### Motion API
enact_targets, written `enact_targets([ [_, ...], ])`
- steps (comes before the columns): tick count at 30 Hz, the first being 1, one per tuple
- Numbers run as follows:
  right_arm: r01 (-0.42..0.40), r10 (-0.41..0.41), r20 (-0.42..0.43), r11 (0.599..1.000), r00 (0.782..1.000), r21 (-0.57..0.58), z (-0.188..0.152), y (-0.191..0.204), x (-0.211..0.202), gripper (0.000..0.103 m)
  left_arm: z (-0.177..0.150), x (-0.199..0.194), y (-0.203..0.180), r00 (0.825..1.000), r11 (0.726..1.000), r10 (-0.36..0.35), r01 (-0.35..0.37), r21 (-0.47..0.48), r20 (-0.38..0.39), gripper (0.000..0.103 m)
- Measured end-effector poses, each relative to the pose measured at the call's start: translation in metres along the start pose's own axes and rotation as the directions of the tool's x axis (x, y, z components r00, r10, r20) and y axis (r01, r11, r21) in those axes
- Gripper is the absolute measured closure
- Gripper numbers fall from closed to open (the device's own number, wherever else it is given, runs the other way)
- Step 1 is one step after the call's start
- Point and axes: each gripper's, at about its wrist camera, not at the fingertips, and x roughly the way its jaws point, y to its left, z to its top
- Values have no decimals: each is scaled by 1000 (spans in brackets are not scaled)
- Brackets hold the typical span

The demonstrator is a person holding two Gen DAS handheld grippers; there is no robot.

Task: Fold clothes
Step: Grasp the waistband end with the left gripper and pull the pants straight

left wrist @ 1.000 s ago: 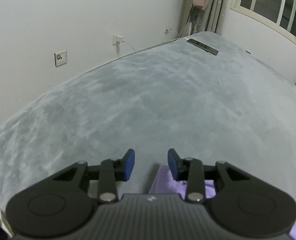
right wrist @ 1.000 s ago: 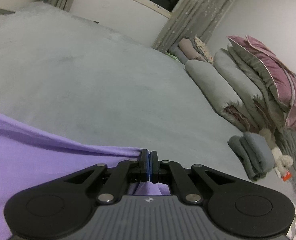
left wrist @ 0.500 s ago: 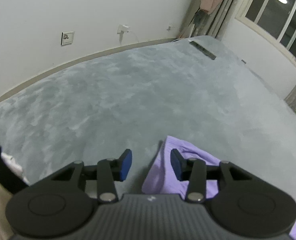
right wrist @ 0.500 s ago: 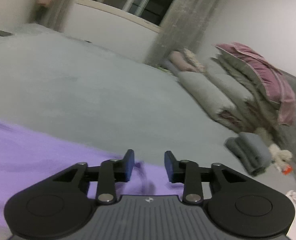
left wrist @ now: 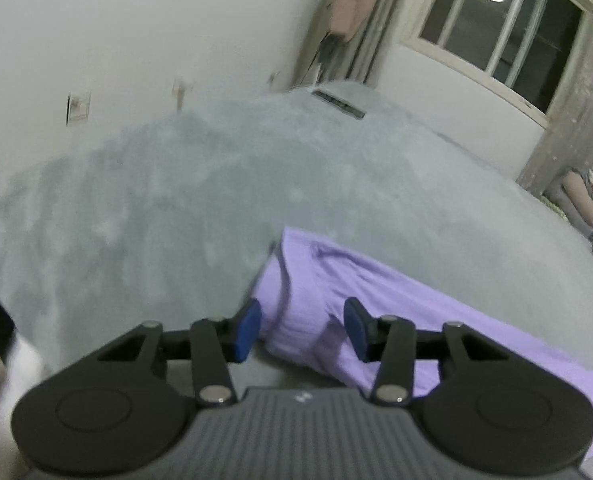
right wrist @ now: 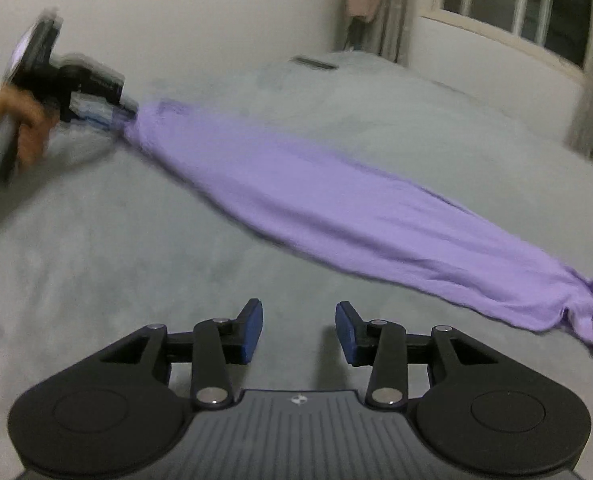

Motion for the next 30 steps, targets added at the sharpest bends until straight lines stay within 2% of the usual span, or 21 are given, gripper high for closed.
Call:
enact_targets([
  [1, 13, -13, -1, 1000, 1000, -1, 2, 3, 5, 64, 2, -2, 3, 1000, 1000, 3, -3, 12, 4, 99],
  [4, 35, -36, 16, 998, 999, 57, 13, 5, 18, 64, 8, -10, 12, 1000, 1000, 0, 0, 3, 29, 101],
  [7, 41, -44, 35, 997, 998, 65, 22, 12, 26, 64, 9, -11, 23, 1000, 997, -23, 23, -75, 6, 101],
  [8, 36, -38, 35, 998, 999, 56, 23, 18, 28, 64, 10, -11, 27, 999, 994, -39, 38, -102, -4, 99],
  [9, 32, -34, 37, 998, 999, 44, 24, 23, 30, 64, 10, -10, 30, 998, 990, -55, 53, -129, -14, 88],
  [10, 29, -30, 40, 999, 999, 32, 25, 28, 30, 64, 9, -9, 30, 998, 990, -59, 56, -127, -19, 70],
  [12, 22, -24, 47, 999, 999, 32, 22, 33, 28, 64, 6, -7, 24, 999, 996, -40, 38, -86, -16, 51],
  [15, 19, -22, 49, 998, 999, 52, 16, 30, 23, 64, 2, -4, 14, 999, 998, -40, 40, -40, 1, 51],
  [17, 24, -27, 50, 998, 998, 55, 13, 31, 23, 64, -1, -2, 7, 999, 999, -36, 36, -3, 12, 61],
  [18, 28, -31, 53, 998, 998, 54, 13, 32, 22, 64, -3, 2, 2, 1000, 999, -21, 21, 25, 7, 85],
  [19, 31, -34, 55, 998, 998, 53, 12, 33, 22, 64, -5, 3, 0, 1000, 999, -16, 16, 36, 4, 87],
  [20, 33, -36, 57, 998, 998, 52, 12, 34, 22, 64, -6, 4, 0, 1000, 999, -22, 21, 44, 7, 97],
  [21, 31, -34, 59, 998, 998, 51, 12, 34, 21, 64, -8, 4, 0, 1000, 998, -28, 27, 51, 12, 100],
  [28, -4, -1, 77, 998, 997, 68, 10, 32, 16, 64, 2, -15, 17, 994, 996, -78, 81, -35, 78, 101],
  [30, -23, 17, 81, 996, 997, 82, 10, 30, 16, 64, 0, -12, 18, 997, 997, -64, 66, -42, 45, 101],
])
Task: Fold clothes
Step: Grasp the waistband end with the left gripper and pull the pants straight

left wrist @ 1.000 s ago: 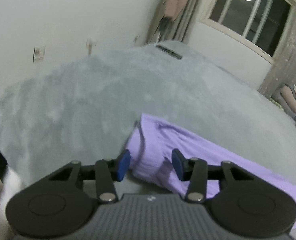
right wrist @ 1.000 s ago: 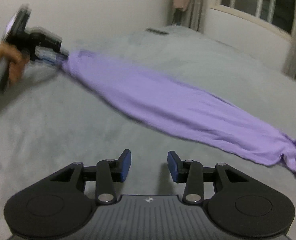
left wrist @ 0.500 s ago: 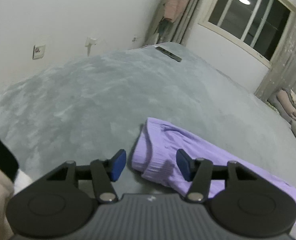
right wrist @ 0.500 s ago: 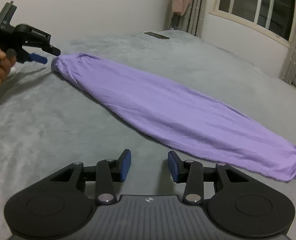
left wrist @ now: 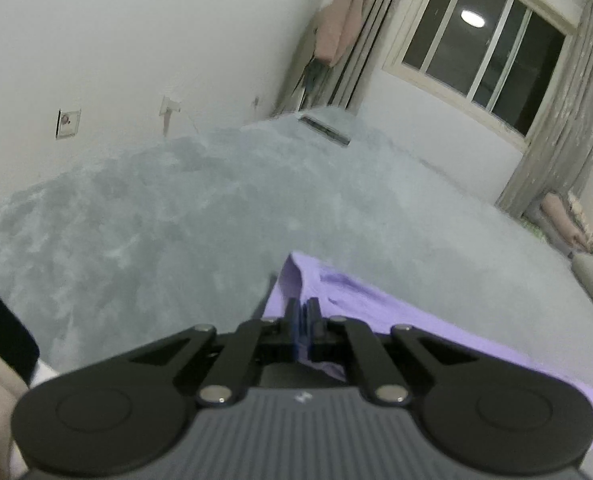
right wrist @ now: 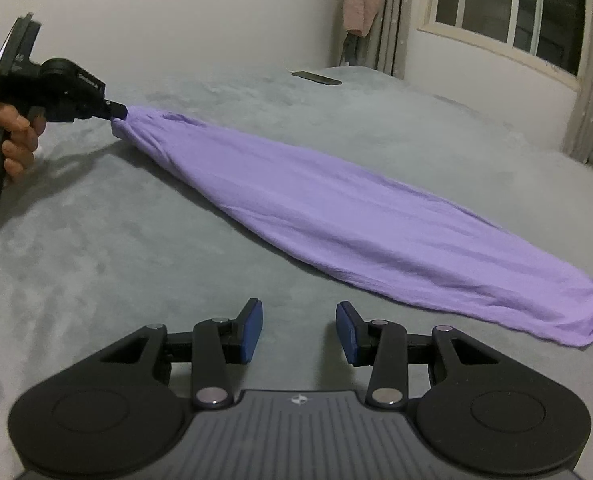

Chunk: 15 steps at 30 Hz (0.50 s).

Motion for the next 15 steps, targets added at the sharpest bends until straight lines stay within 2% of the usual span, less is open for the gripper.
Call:
enact_targets([
  [3, -1, 1, 3, 1000, 1000, -2, -1, 0, 1, 64, 1, 5, 10, 999, 998, 20, -22, -52, -37, 101],
  [8, -8, 8, 8, 1000, 1000, 8, -2, 0, 4, 64, 12, 3, 20, 997, 994, 72, -71, -83, 12, 101],
  [12, -23, 23, 11, 1000, 1000, 21, -2, -1, 11, 64, 5, 9, 7, 989, 989, 142, -143, 37, 37, 101],
  [15, -27, 26, 18, 999, 999, 24, 1, -6, 16, 63, -4, 17, -4, 986, 979, 164, -165, 119, 16, 99],
])
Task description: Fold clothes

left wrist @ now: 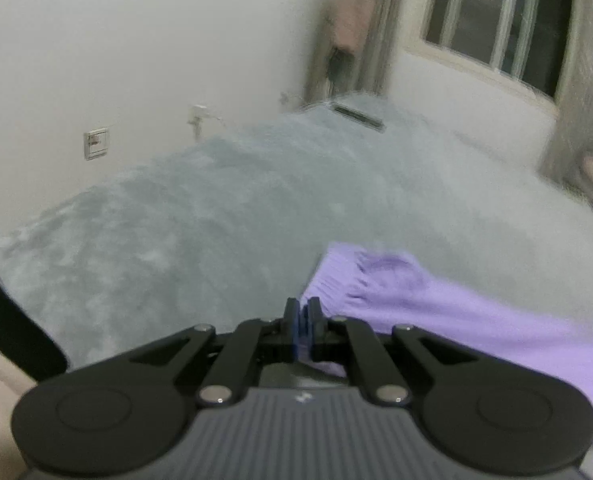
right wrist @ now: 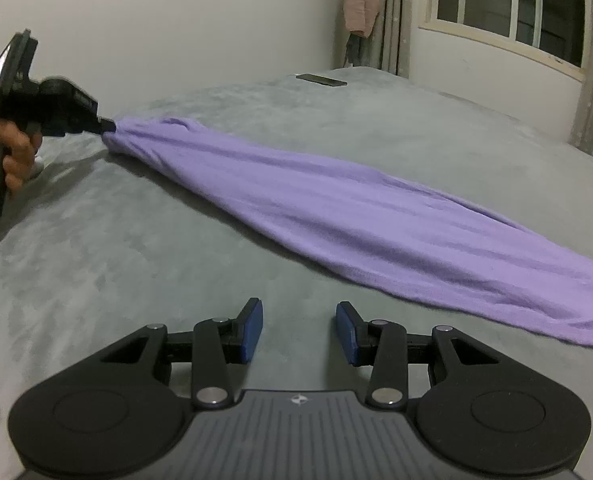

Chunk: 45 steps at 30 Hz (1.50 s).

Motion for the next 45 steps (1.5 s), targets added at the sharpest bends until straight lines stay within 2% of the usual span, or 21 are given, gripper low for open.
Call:
enact_targets([
  [1, 1, -1, 2, 1000, 1000, 8, 1, -3, 2, 63, -2, 2, -4, 1000, 1000, 6, -6, 25, -8, 98],
  [4, 1, -1, 6, 999, 1000, 45, 3, -14, 6, 63, 2, 6, -1, 1000, 1000, 7, -7, -15, 11, 98],
  [8, 2, -2, -1, 998, 1000, 67, 8, -21, 12, 60, -3, 11, 2, 997, 997, 80, -80, 0, 8, 98],
  [10, 0, 1, -5, 997, 1000, 75, 9, -22, 15, 56, -2, 10, 8, 995, 995, 100, -100, -23, -7, 98],
  [12, -6, 7, -10, 997, 1000, 82, 11, -23, 16, 54, 0, 3, 11, 995, 994, 97, -97, -44, -2, 97],
  [15, -12, 13, -10, 995, 1000, 95, 11, -26, 15, 52, 5, -14, 5, 996, 996, 89, -88, -23, 32, 94],
  [18, -17, 17, -2, 994, 1000, 112, 9, -29, 12, 52, 5, -28, -7, 997, 998, 55, -56, 23, 56, 94],
  [19, -17, 17, -1, 992, 1000, 122, 9, -30, 11, 52, 4, -31, -12, 998, 999, 33, -35, 40, 57, 90],
  [22, -27, 27, 0, 989, 1000, 148, 7, -35, 8, 52, -5, -26, -24, 998, 996, -56, 54, 69, 23, 86],
  [24, -39, 40, -1, 986, 999, 161, 7, -35, 10, 50, -14, -16, -33, 996, 990, -87, 88, 109, -6, 86],
  [27, -31, 32, 0, 987, 999, 155, 6, -36, 8, 48, -23, -2, -36, 997, 986, -67, 72, 152, -37, 83],
  [30, -20, 19, 3, 989, 1000, 147, 6, -37, 6, 49, -25, 2, -31, 996, 987, -85, 88, 131, -34, 83],
  [32, 19, -20, 4, 990, 1000, 139, 4, -46, 0, 49, -27, 4, -31, 996, 986, -84, 87, 146, -27, 83],
  [34, 123, -125, 5, 982, 992, 141, -2, -67, -11, 48, -32, 5, -35, 997, 982, -69, 71, 173, -18, 83],
  [36, 245, -249, 6, 958, 969, 146, -10, -92, -24, 48, -35, 6, -39, 999, 979, -54, 55, 199, -10, 82],
  [38, 359, -364, -2, 917, 931, 172, -17, -125, -38, 50, -37, 7, -42, 999, 976, -47, 46, 214, -4, 81],
  [40, 393, -405, -18, 875, 914, 282, -25, -166, -49, 58, -38, 6, -44, 999, 974, -44, 42, 223, 2, 81],
  [42, 379, -399, -34, 836, 916, 398, -34, -205, -54, 61, -36, 7, -40, 999, 975, -52, 50, 216, 3, 80],
  [45, 380, -387, -69, 828, 919, 412, -36, -240, -43, 62, -37, 6, -37, 998, 977, -61, 59, 205, 4, 80],
])
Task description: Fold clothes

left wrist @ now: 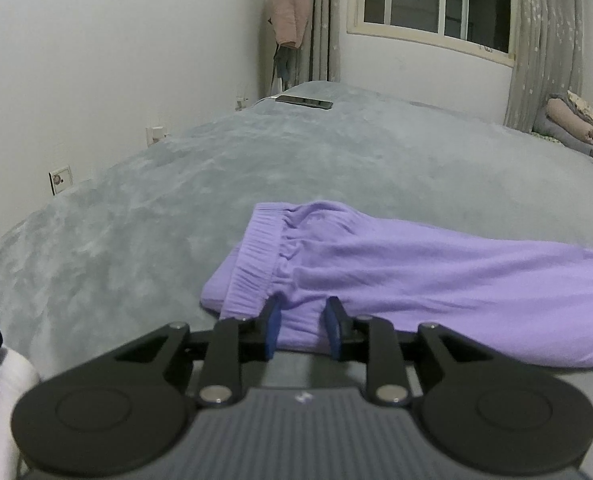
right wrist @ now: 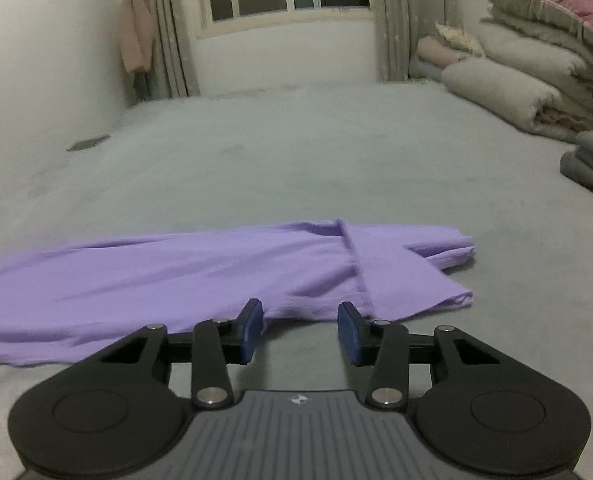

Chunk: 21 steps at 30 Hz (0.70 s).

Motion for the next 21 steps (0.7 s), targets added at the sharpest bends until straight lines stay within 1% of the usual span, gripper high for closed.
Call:
enact_targets([
  [1, 22, -22, 6, 1000, 1000, -8, 6, -7, 7, 62, 0, 0, 0, 1000, 1000, -1, 1, -2, 1, 80],
  [2, 60, -61, 20, 998, 998, 3, 14, -15, 13, 62, 0, -1, 0, 1000, 1000, 1, -1, 1, 1, 80],
  [3, 126, -126, 38, 992, 991, 21, 22, -22, 18, 62, 0, -1, -1, 1000, 1000, 3, -3, 5, 2, 80],
  [4, 206, -208, 55, 978, 977, 38, 30, -28, 23, 62, -1, -2, -1, 1000, 1000, 4, -4, 7, 2, 80],
  [6, 350, -356, 76, 933, 931, 79, 42, -40, 27, 62, -1, -2, -1, 1000, 1000, 4, -4, 7, 2, 80],
  [7, 411, -417, 66, 907, 906, 86, 46, -44, 28, 62, -1, -2, -1, 1000, 1000, 5, -5, 8, 1, 80],
  [8, 448, -453, 59, 890, 890, 81, 48, -44, 27, 62, -1, -2, -2, 1000, 1000, 5, -5, 9, 2, 80],
  [9, 436, -441, 64, 897, 895, 71, 46, -42, 22, 62, -1, -2, -2, 1000, 1000, 5, -5, 10, 3, 80],
  [10, 384, -389, 86, 921, 917, 67, 43, -40, 11, 62, -2, -3, -2, 1000, 1000, 6, -6, 10, 4, 80],
  [12, 245, -244, 116, 969, 963, 4, 34, -28, -5, 62, -1, -3, -2, 1000, 1000, 6, -6, 13, 4, 80],
  [13, 183, -177, 105, 982, 979, -50, 29, -20, -7, 62, -1, -3, -3, 1000, 1000, 6, -6, 14, 4, 79],
  [14, 133, -127, 62, 984, 990, -115, 25, -11, -4, 63, -1, -3, -2, 1000, 1000, 6, -6, 14, 4, 79],
  [15, 88, -88, 7, 982, 996, -164, 22, -4, 1, 64, -1, -3, -2, 1000, 1000, 5, -5, 14, 5, 79],
  [16, 58, -64, -32, 982, 997, -178, 20, -3, 8, 67, -1, -3, -2, 1000, 1000, 5, -5, 13, 6, 79],
  [18, 36, -46, -67, 990, 997, -136, 23, -10, 21, 69, -1, -3, -2, 1000, 1000, 4, -4, 14, 5, 79],
  [19, 48, -54, -61, 995, 997, -90, 29, -18, 26, 71, -1, -2, -2, 1000, 1000, 4, -4, 15, 5, 78],
  [20, 88, -90, -47, 995, 995, -45, 36, -27, 31, 71, -1, -3, -2, 1000, 1000, 4, -4, 16, 4, 78],
  [21, 157, -157, -27, 988, 987, 0, 43, -34, 36, 71, 0, -2, -3, 1000, 1000, 5, -5, 18, 4, 78],
])
